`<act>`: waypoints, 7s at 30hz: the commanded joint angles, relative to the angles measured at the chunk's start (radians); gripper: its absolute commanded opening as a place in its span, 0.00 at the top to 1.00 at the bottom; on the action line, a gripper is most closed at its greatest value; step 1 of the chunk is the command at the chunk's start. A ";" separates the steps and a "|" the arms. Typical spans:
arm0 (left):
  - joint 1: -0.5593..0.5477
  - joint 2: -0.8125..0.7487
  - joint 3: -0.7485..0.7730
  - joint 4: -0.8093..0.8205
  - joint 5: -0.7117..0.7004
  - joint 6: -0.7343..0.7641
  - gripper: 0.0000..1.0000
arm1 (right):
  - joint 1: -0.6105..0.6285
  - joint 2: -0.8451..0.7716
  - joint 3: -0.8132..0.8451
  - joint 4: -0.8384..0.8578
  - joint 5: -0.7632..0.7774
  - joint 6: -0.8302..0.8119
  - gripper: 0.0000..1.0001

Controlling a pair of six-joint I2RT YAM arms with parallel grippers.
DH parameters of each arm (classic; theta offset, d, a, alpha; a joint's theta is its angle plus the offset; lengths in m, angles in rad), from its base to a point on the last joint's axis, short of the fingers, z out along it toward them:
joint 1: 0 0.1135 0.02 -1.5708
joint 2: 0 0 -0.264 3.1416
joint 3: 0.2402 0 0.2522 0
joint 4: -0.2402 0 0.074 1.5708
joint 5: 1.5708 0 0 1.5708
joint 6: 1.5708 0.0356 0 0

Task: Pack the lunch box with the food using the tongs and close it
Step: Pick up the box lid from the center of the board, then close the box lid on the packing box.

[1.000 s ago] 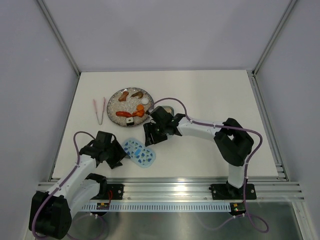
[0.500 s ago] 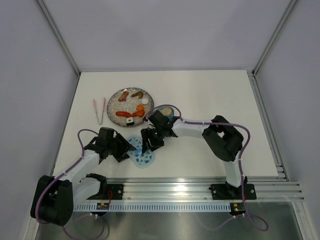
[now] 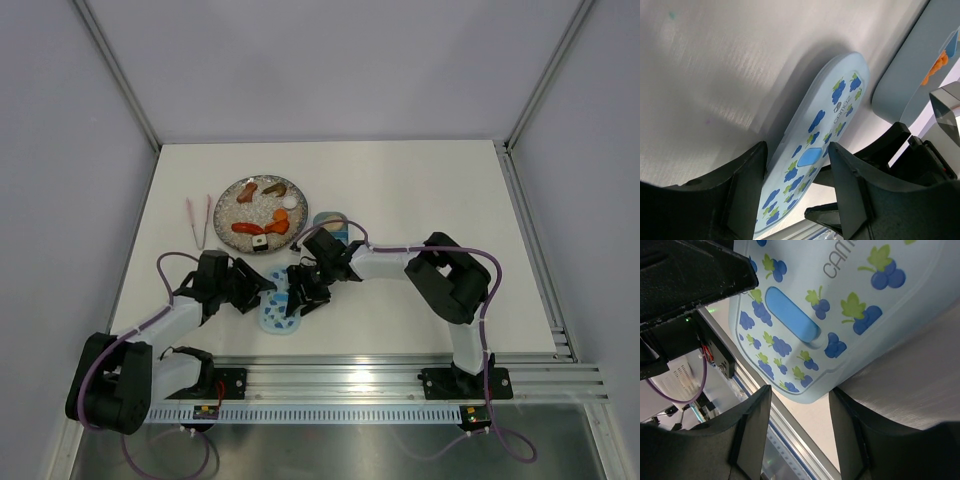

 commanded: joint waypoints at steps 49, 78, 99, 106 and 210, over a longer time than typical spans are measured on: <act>-0.015 -0.193 0.056 -0.027 0.420 0.183 1.00 | -0.061 -0.069 0.054 -0.067 0.071 -0.135 0.45; -0.032 0.323 0.720 0.217 0.687 0.191 1.00 | -0.510 -0.806 -0.049 -0.469 0.664 -0.266 0.37; -0.055 0.859 0.869 0.513 0.781 0.001 1.00 | -0.513 -0.790 -0.072 -0.470 0.567 -0.223 0.36; -0.055 0.893 0.871 0.368 0.762 0.076 1.00 | -0.515 -0.778 -0.081 -0.469 0.547 -0.226 0.35; -0.259 0.836 1.400 -0.544 -0.107 0.637 1.00 | -0.513 -0.743 -0.102 -0.479 0.447 -0.178 0.32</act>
